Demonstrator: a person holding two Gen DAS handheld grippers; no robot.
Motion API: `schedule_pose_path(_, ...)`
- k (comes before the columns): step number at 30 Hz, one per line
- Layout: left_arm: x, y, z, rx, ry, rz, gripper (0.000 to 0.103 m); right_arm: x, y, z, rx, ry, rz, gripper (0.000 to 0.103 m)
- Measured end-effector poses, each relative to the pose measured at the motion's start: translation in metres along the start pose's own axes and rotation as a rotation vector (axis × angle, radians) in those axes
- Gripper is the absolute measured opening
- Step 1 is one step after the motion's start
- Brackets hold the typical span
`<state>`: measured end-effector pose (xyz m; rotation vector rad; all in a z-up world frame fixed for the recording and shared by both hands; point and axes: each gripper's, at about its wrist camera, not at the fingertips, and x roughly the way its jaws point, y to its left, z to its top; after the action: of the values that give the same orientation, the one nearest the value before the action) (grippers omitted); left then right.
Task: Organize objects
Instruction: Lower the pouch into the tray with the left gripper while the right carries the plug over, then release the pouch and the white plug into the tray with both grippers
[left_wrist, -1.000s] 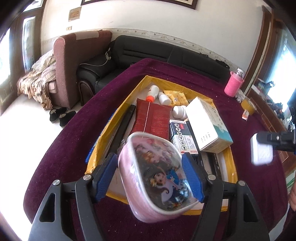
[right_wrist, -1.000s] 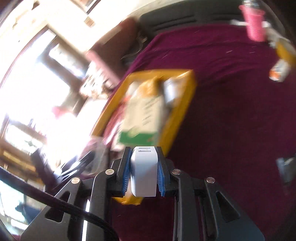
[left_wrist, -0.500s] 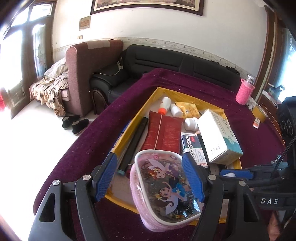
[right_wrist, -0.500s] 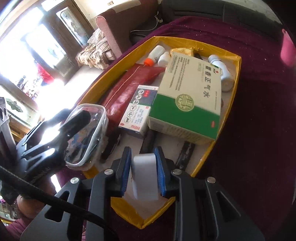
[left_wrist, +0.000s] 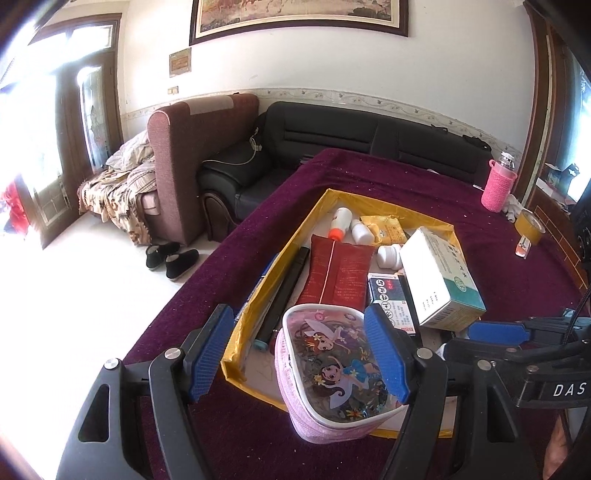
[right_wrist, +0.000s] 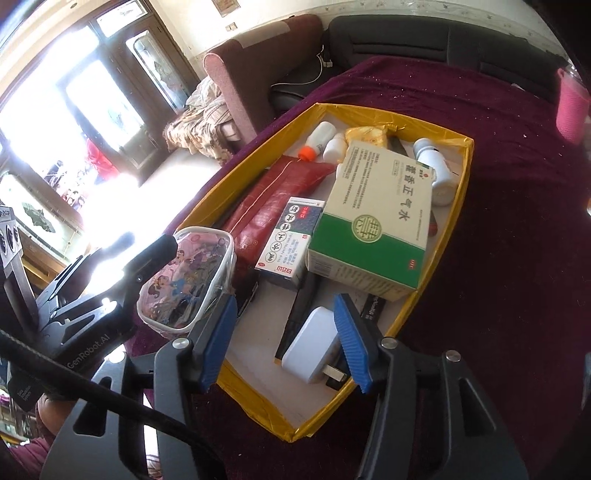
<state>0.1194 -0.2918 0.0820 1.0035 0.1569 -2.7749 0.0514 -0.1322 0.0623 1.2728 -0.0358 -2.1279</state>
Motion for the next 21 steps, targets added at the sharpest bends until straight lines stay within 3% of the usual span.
schedule_pose_path(7,-0.016,-0.004,0.0,-0.003,-0.068,0.106,0.068,-0.018,-0.003,-0.008,0.004,-0.054,-0.024,0.054)
schedule_pose_path(11,-0.044,-0.006,0.002,-0.035,-0.198,0.22,0.081,-0.033,-0.004,-0.011,-0.006,-0.11,-0.052,0.054)
schedule_pose_path(12,-0.055,-0.006,0.002,-0.05,-0.248,0.216,0.086,-0.037,-0.004,-0.012,-0.011,-0.125,-0.059,0.054)
schedule_pose_path(13,-0.064,-0.005,0.003,-0.069,-0.283,0.2,0.103,-0.042,-0.003,-0.013,-0.016,-0.141,-0.066,0.054)
schedule_pose_path(16,-0.086,-0.001,0.0,-0.132,-0.42,0.069,0.102,-0.055,-0.001,-0.017,-0.03,-0.193,-0.091,0.059)
schedule_pose_path(21,-0.076,-0.012,0.005,-0.077,-0.329,0.025,0.102,-0.072,0.004,-0.024,-0.055,-0.268,-0.162,0.063)
